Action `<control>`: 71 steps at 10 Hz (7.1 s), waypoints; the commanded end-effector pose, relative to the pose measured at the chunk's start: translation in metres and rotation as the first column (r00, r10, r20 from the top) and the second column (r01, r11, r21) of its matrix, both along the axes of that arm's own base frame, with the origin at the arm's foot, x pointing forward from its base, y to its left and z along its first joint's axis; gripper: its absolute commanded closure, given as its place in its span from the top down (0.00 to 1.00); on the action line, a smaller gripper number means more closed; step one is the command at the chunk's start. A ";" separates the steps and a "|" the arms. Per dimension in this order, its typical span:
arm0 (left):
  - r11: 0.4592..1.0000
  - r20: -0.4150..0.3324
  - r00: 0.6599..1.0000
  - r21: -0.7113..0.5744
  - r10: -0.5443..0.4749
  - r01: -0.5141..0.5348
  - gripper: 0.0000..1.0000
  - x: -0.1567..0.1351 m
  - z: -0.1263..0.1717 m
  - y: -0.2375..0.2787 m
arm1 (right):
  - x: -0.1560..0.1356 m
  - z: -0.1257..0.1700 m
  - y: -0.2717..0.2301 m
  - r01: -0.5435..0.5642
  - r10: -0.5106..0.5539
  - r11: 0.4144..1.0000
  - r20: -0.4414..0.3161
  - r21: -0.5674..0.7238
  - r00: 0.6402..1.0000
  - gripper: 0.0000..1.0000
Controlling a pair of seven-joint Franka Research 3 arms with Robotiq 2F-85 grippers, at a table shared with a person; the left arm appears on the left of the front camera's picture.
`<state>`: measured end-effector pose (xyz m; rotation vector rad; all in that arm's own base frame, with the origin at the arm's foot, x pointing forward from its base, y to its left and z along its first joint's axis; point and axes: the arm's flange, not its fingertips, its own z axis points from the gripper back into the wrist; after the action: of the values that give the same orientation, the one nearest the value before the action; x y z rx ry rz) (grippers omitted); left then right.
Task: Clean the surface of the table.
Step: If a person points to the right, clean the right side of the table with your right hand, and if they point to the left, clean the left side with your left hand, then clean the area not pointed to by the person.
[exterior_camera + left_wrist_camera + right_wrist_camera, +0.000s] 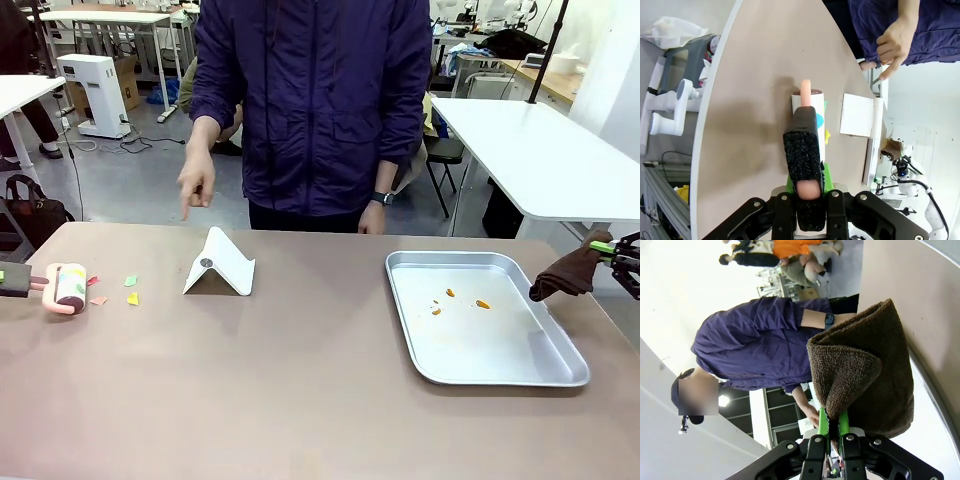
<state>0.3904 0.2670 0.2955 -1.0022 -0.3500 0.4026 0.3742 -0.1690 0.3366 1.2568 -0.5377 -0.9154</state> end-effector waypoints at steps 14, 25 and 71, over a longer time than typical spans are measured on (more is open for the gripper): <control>0.989 -0.126 0.982 0.020 -0.144 0.148 0.21 0.053 -0.024 -0.138 | -0.001 0.002 -0.002 -0.009 0.009 1.000 -0.003 0.011 1.000 0.00; 0.919 0.155 0.957 -0.278 -0.244 0.280 0.21 -0.101 0.071 0.026 | -0.001 0.002 -0.002 -0.009 0.009 1.000 -0.003 0.011 1.000 0.00; 0.911 0.128 0.966 -0.323 -0.226 0.256 0.21 -0.125 0.066 0.039 | 0.134 -0.058 0.232 -0.826 0.777 0.375 -0.343 -0.421 0.527 0.08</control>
<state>0.2658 0.3103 0.3569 -1.3845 -0.2238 0.1853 0.5073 0.0565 0.2793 0.7422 -0.0227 0.0166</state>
